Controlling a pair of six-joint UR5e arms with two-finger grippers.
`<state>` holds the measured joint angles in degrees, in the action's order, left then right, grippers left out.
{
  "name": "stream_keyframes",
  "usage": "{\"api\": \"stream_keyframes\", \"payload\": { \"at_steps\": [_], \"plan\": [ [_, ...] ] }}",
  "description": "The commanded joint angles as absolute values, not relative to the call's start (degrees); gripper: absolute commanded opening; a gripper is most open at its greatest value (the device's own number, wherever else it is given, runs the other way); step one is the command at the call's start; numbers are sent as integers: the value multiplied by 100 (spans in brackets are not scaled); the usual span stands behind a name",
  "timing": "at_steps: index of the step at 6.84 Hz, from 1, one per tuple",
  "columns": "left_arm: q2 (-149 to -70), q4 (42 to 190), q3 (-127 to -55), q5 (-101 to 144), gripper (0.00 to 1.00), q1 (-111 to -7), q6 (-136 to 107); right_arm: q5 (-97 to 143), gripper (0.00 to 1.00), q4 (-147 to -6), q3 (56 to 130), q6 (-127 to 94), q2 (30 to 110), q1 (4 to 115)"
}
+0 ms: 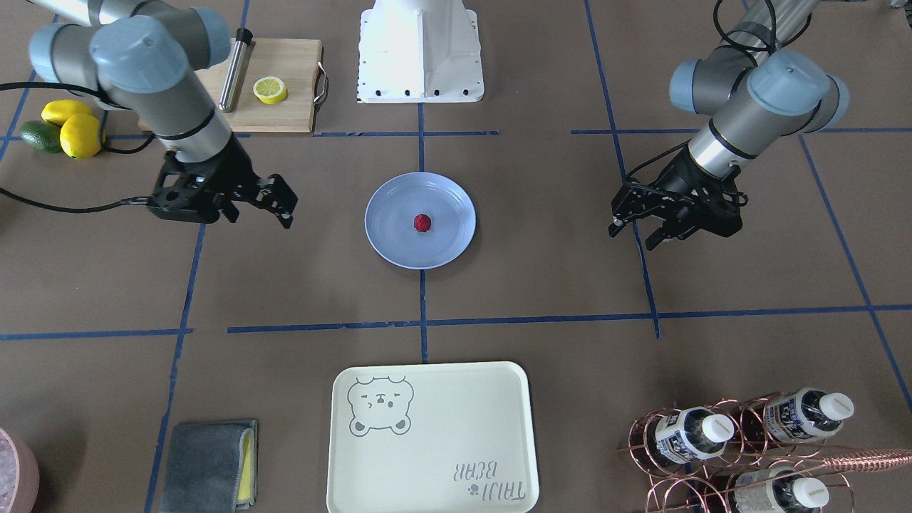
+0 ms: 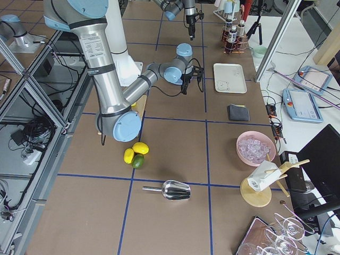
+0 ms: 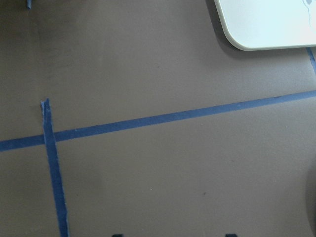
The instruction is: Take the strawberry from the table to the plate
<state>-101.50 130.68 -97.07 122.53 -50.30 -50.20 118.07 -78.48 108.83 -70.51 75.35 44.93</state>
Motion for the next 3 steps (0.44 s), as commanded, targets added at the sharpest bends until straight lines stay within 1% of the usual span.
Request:
{"api": "stream_keyframes", "payload": {
  "at_steps": [1, 3],
  "plan": [
    [-10055, 12258, -9606, 12357, 75, -5884, -3015, 12409, 100, -7901, 10934, -5141, 8417, 5655],
    [-9976, 11387, -9589, 12836, 76, -6876, -1634, 12856, 100, -7928, 10540, -3464, 8909, 6639]
  ]
}}
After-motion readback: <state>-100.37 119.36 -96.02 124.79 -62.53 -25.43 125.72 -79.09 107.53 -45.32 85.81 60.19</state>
